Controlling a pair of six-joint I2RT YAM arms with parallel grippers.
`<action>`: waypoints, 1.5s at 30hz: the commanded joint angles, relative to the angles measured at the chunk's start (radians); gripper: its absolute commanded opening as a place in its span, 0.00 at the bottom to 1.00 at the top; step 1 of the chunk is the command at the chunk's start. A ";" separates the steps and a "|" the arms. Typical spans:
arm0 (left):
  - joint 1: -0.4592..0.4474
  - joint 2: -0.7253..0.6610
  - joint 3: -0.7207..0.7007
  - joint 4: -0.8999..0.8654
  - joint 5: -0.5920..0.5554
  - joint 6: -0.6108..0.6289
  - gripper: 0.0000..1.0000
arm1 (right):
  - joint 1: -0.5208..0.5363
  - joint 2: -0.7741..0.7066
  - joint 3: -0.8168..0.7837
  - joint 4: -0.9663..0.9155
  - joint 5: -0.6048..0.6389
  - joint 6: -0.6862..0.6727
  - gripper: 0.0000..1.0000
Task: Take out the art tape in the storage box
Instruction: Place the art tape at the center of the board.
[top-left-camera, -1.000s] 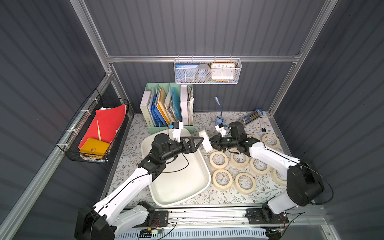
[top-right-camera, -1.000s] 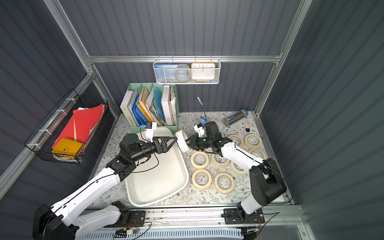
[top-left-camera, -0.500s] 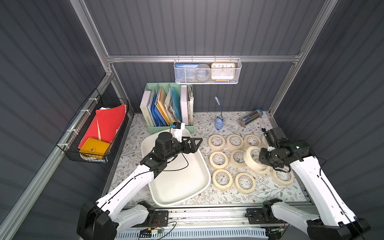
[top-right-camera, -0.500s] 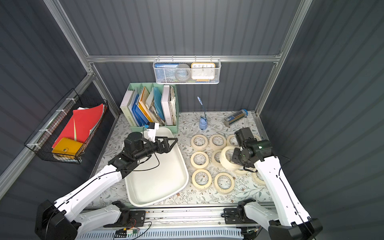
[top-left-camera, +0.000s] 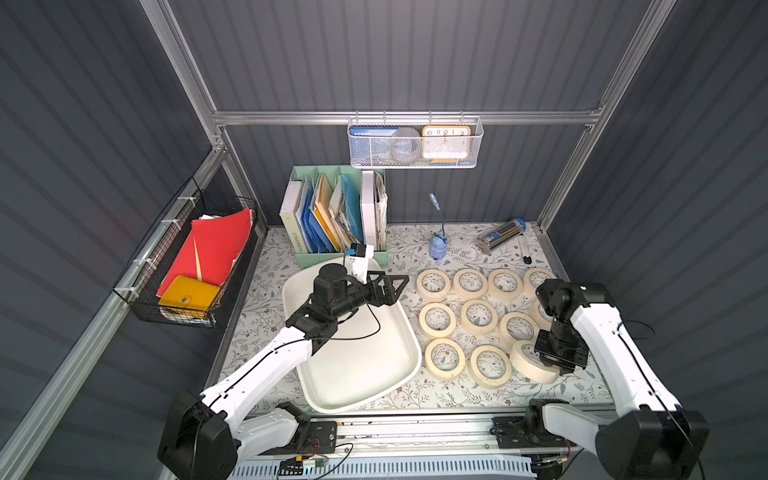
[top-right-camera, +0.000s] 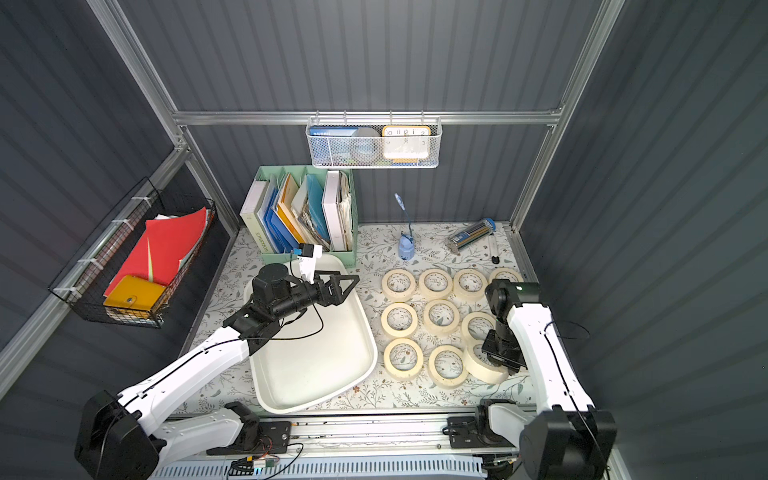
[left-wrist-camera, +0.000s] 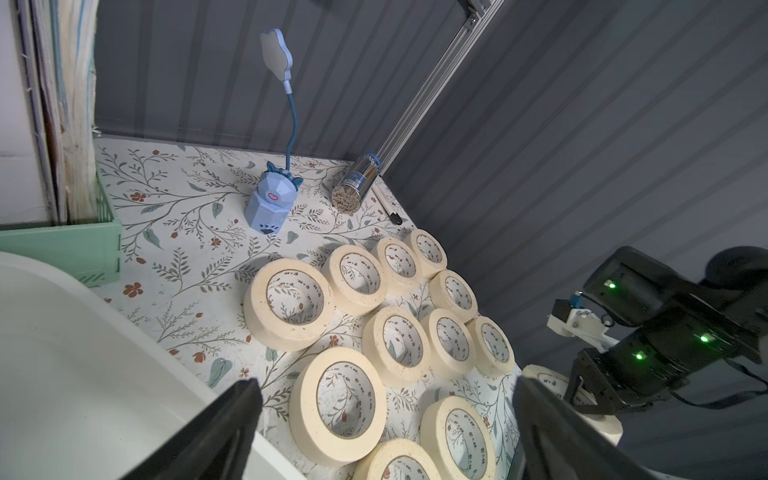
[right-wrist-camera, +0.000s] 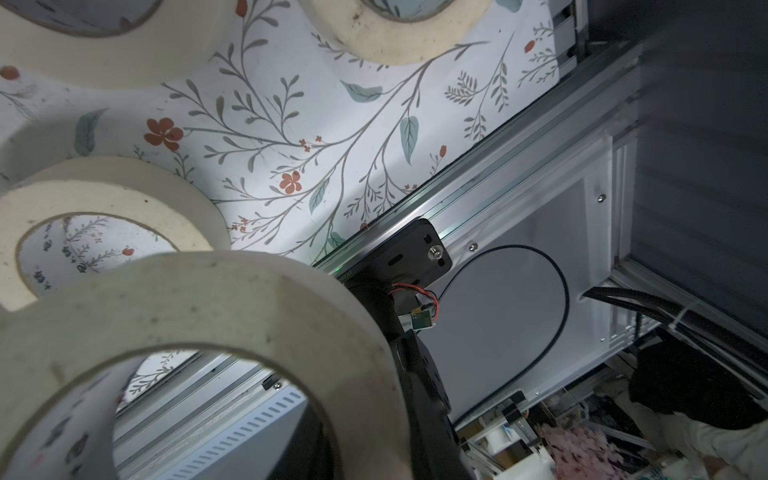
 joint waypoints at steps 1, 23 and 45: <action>0.002 -0.029 -0.034 0.051 0.012 -0.007 1.00 | -0.004 0.069 -0.002 -0.116 -0.013 -0.020 0.00; 0.011 -0.100 -0.101 0.084 0.005 -0.018 1.00 | -0.122 0.537 0.080 -0.036 0.038 -0.057 0.00; 0.014 -0.082 -0.104 0.091 -0.011 -0.046 1.00 | -0.080 0.418 0.064 0.380 0.086 -0.027 0.00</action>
